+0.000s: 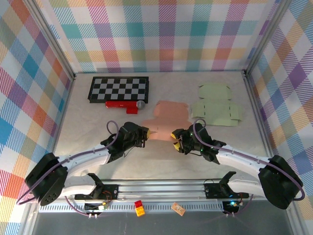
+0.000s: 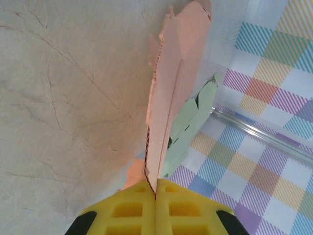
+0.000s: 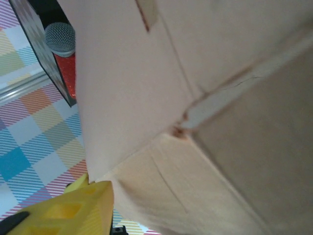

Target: Fold the paper box

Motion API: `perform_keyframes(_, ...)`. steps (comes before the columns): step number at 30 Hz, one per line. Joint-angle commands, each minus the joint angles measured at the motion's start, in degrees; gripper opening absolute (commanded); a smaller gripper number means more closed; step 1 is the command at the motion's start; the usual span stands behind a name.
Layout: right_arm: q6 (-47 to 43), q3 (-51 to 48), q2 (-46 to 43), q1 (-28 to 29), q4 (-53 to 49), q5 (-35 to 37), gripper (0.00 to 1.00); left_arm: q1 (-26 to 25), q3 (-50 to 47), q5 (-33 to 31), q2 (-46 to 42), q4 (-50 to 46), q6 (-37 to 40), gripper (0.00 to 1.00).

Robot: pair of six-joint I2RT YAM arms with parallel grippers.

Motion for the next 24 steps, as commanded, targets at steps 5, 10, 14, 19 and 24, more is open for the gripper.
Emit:
perform_keyframes(5, -0.6, 4.6, 0.1, 0.5, -0.6, 1.6, 0.39, -0.7, -0.9, -0.3, -3.7, -4.7, -2.2, 0.00)
perform_keyframes(10, -1.3, 6.3, 0.0, 0.4, -2.7, 1.9, 0.34, -0.7, -0.3, -0.2, -4.0, -5.4, -2.3, 0.00)
perform_keyframes(14, -1.1, 6.6, -0.2, 0.4, -3.1, 2.1, 0.30, -0.8, -0.1, -0.4, -4.6, -6.3, -2.1, 0.00)
perform_keyframes(19, -0.7, 8.8, -1.7, 0.5, -8.4, 2.7, 0.29, -1.3, 0.8, -0.8, -4.3, -7.4, -1.9, 0.00)
perform_keyframes(24, 1.4, 11.0, -4.0, 0.5, -15.5, 3.9, 0.28, -1.6, 1.3, -1.8, -3.8, -7.1, -1.9, 0.00)
